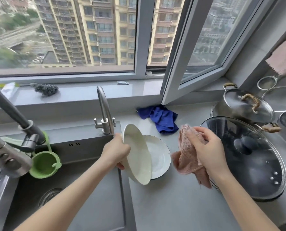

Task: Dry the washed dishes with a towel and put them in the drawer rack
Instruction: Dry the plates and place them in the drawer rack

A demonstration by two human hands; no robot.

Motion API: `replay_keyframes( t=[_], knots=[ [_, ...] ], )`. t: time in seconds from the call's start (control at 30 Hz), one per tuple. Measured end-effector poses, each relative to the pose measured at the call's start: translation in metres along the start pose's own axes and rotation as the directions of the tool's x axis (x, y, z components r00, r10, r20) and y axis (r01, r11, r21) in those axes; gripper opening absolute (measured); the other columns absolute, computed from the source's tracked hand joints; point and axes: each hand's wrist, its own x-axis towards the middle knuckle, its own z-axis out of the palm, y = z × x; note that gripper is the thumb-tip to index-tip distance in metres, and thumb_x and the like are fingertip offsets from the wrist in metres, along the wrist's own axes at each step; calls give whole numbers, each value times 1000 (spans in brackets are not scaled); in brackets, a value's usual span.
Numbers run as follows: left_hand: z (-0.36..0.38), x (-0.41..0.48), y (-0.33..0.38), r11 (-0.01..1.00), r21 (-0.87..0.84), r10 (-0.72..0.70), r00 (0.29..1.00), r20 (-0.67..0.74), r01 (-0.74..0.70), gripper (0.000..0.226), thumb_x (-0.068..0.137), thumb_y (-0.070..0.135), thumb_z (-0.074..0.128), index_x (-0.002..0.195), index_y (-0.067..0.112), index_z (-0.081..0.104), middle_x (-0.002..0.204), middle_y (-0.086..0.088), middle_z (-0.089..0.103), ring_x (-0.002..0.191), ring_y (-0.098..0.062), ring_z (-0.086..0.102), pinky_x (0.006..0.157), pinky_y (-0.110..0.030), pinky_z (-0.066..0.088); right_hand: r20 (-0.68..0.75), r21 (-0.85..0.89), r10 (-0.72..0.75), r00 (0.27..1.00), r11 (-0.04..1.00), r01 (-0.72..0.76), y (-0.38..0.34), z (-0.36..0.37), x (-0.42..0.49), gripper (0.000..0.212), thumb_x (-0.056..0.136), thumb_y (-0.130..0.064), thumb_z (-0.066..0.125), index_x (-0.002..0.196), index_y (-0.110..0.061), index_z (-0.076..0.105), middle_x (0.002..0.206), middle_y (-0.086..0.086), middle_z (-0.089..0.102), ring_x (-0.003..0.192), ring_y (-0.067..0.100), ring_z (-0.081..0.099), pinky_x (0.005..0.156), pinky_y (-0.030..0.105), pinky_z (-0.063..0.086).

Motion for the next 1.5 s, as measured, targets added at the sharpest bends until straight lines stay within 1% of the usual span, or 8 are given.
replay_keyframes(
  t=[0.3,0.47,0.63,0.83,1.0,1.2,1.3,1.5],
  knots=[
    [-21,-24,-7,980,-175,-93,996,0,92,50,59,26,51,102,1,56,88,-17,66,62,-36,69,54,-42,59,152,-92,-147,977,982,162,-34,21,-4,21,85,-41,66,103,-30,64,101,-10,66,95,13,61,85,37,50],
    [-15,-41,-15,960,-249,-123,991,43,130,26,89,14,47,107,-5,52,83,-19,56,53,-32,60,41,-29,50,190,21,-160,969,987,159,-33,46,-12,21,87,-47,63,104,-35,62,105,-13,66,99,7,60,91,39,49],
    [8,-54,-19,923,-380,11,993,-115,-54,37,100,31,39,83,6,60,65,-14,63,44,-27,61,37,-26,45,651,104,-306,695,943,317,-1,118,-60,44,99,-42,36,143,-43,31,151,-24,30,141,-3,22,119,40,14],
    [23,-52,-33,908,-334,114,917,-383,-253,41,97,33,45,78,-1,57,59,-9,55,48,-27,54,38,-27,40,733,-382,36,679,848,368,42,117,-27,49,102,-45,19,149,-42,5,158,-18,-4,146,7,-8,115,56,-6],
    [34,-47,-37,918,-314,86,896,-435,-241,40,94,30,48,57,17,55,47,9,49,52,-22,47,52,-40,38,848,13,-54,528,997,81,12,97,-94,38,104,-40,21,134,-59,8,141,-48,2,139,-10,-7,114,32,-14],
    [22,-50,-35,875,-357,204,918,-342,-327,53,82,42,51,65,-8,49,59,-10,40,55,-20,36,50,-29,25,859,-22,-151,489,943,331,39,45,-106,37,97,-57,16,132,-59,29,141,-48,16,138,-17,6,118,37,2],
    [9,-50,-32,874,-387,229,952,-205,-294,55,74,49,54,74,-6,57,68,-13,46,57,-24,40,43,-25,27,746,-318,-158,647,769,554,74,36,-70,62,88,-70,4,142,-49,26,153,-22,13,145,3,3,115,55,11],
    [-2,-55,-9,869,-375,425,876,230,-323,76,68,55,66,80,-18,50,76,-15,50,70,-28,42,65,-40,27,589,-61,-615,524,613,788,35,45,2,55,88,-16,59,137,-35,45,153,-2,30,137,18,34,108,32,36]
  ],
)
